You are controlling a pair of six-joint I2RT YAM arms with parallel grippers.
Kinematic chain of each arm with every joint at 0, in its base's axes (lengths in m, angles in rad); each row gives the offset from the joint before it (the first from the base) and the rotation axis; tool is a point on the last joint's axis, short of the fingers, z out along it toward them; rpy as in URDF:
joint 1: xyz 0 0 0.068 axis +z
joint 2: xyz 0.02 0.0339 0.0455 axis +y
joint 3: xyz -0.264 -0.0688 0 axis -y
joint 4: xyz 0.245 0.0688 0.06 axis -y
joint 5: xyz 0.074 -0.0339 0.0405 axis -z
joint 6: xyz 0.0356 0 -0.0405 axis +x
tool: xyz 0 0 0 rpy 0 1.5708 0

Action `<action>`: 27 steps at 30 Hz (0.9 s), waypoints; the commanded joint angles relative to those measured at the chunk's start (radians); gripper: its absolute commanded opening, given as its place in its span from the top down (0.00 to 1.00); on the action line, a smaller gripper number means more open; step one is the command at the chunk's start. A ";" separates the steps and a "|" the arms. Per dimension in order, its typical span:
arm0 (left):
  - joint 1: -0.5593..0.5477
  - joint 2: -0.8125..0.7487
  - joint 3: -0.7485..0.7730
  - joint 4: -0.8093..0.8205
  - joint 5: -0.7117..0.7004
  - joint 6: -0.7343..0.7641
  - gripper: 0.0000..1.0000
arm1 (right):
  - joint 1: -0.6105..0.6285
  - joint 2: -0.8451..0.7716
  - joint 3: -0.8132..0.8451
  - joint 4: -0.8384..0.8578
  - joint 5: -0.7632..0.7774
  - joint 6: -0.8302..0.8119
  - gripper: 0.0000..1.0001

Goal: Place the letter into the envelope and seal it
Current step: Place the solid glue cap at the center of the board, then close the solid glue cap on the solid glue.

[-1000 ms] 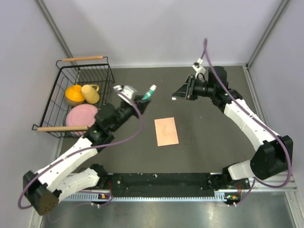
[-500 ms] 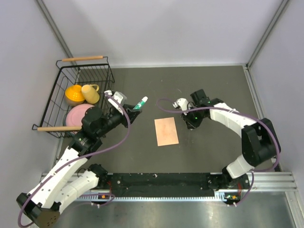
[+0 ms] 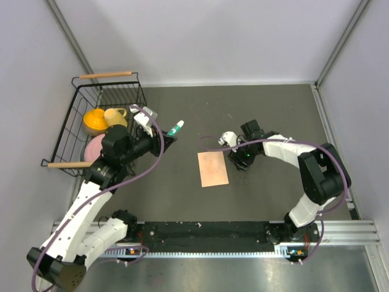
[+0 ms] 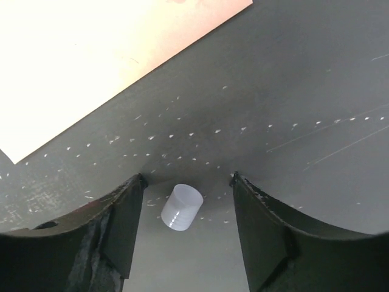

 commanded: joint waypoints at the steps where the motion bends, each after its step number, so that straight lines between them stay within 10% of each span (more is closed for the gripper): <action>1: 0.022 0.011 0.058 -0.005 0.061 -0.005 1.00 | 0.010 0.017 -0.014 0.056 0.016 -0.037 0.37; 18: 0.105 0.114 0.072 0.056 0.173 -0.027 1.00 | 0.009 -0.067 -0.122 -0.014 0.053 -0.063 0.43; 27: 0.117 0.140 0.073 0.056 0.196 -0.016 1.00 | 0.009 -0.059 -0.096 -0.011 0.013 -0.035 0.79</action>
